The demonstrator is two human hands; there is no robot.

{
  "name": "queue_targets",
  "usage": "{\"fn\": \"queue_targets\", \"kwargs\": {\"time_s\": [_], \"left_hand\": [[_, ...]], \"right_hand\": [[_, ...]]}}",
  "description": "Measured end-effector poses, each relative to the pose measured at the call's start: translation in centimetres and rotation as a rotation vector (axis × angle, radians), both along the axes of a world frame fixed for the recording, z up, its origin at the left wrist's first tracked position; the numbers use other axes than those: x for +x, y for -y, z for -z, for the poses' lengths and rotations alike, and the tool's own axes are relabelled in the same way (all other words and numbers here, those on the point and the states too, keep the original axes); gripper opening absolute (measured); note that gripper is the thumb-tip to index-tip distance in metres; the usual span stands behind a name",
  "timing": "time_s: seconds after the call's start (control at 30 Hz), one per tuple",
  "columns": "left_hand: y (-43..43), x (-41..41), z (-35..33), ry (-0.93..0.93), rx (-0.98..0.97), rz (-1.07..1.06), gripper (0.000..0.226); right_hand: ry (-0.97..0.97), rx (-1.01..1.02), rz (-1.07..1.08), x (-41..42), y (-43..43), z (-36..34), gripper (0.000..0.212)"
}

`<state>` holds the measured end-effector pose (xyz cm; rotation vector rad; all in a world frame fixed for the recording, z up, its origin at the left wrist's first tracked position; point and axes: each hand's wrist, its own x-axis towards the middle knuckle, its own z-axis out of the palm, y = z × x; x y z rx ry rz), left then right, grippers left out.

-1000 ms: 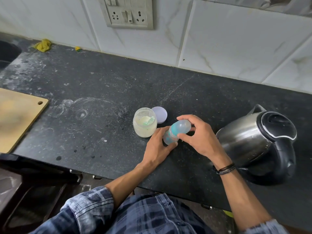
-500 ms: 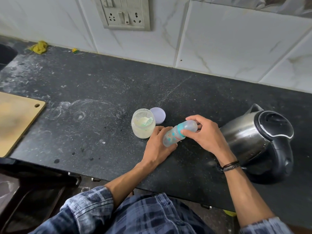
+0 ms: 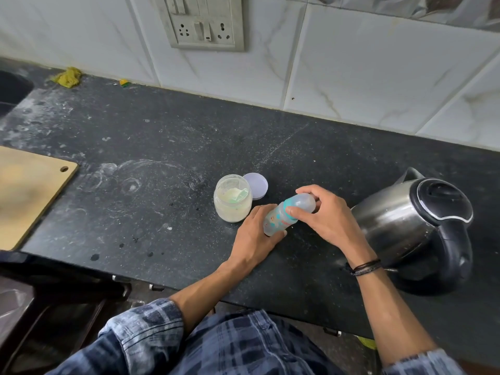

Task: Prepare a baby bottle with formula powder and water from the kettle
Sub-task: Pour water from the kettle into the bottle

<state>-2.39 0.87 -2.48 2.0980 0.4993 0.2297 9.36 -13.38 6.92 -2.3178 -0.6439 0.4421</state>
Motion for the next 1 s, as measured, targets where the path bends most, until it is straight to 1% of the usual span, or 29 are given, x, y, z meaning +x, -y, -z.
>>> {"fn": "queue_targets", "kwargs": {"time_s": [0.13, 0.2, 0.43, 0.53, 0.77, 0.9, 1.0], "left_hand": [[0.0, -0.1, -0.2, 0.017, -0.031, -0.020, 0.064], [0.0, -0.1, -0.2, 0.036, -0.028, -0.017, 0.063], [0.0, -0.1, -0.8, 0.068, 0.003, 0.029, 0.061], [0.0, -0.2, -1.1, 0.072, -0.005, 0.069, 0.062], [0.0, -0.4, -1.7, 0.039, -0.067, 0.132, 0.067], [0.2, -0.6, -1.7, 0.022, -0.077, 0.127, 0.065], [0.2, -0.7, -1.5, 0.003, -0.084, 0.100, 0.064]], "right_hand": [[0.025, -0.032, -0.090, -0.2, 0.0, 0.0, 0.064], [0.005, -0.044, -0.118, 0.0, 0.2, -0.1, 0.068], [-0.134, -0.032, -0.163, 2.0, 1.5, -0.7, 0.053], [-0.180, -0.034, -0.208, 2.6, 2.1, -1.1, 0.053], [-0.203, -0.012, -0.339, 3.3, 2.9, -1.8, 0.057], [-0.210, 0.007, -0.314, 3.2, 2.9, -1.7, 0.056], [-0.250, 0.072, -0.224, 3.0, 3.0, -0.9, 0.053]]}}
